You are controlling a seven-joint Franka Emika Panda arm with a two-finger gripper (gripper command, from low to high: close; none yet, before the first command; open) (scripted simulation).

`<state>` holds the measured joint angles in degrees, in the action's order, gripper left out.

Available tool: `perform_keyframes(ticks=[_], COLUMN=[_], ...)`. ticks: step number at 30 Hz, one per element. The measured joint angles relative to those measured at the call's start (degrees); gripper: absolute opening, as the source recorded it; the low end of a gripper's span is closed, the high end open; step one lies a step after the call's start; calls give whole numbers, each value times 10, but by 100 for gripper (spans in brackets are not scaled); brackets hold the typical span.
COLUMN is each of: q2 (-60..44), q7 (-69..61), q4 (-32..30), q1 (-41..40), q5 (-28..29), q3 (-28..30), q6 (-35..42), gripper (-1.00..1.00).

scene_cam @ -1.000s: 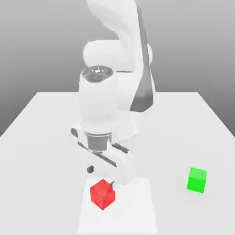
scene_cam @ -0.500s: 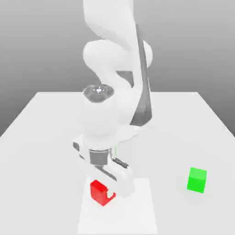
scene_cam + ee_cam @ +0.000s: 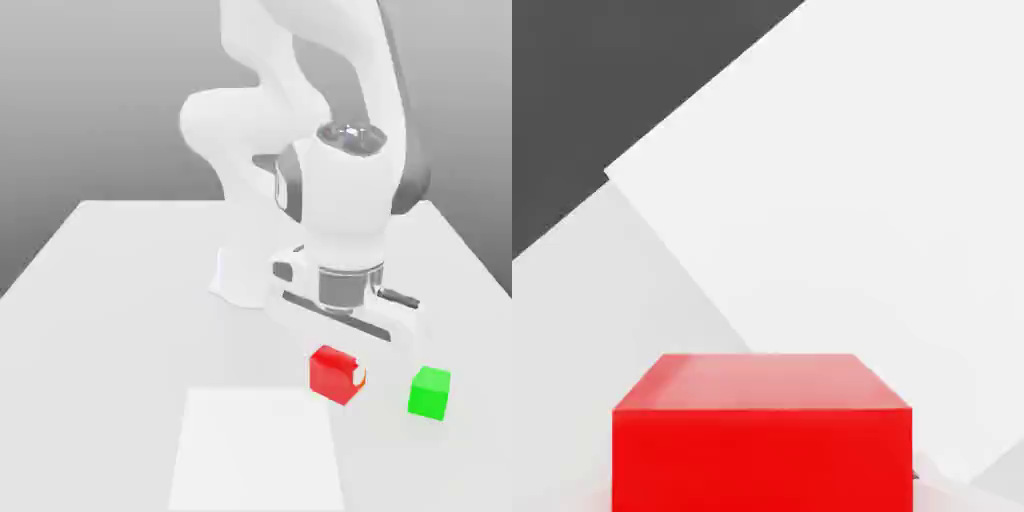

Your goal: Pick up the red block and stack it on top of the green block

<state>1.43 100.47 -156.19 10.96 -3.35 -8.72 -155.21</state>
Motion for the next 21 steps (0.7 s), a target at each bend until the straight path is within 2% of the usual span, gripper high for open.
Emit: perform_keyframes(ticks=[10, 17, 18, 21], q2=[22, -77, -94, -94], q7=[162, 233, 241, 241], q4=[7, 13, 13, 13], q1=[113, 122, 127, 127], q5=[9, 84, 96, 96], q3=[-64, -47, -41, -41], q6=[30, -60, -75, -75], gripper=[-100, -100, 100, 100])
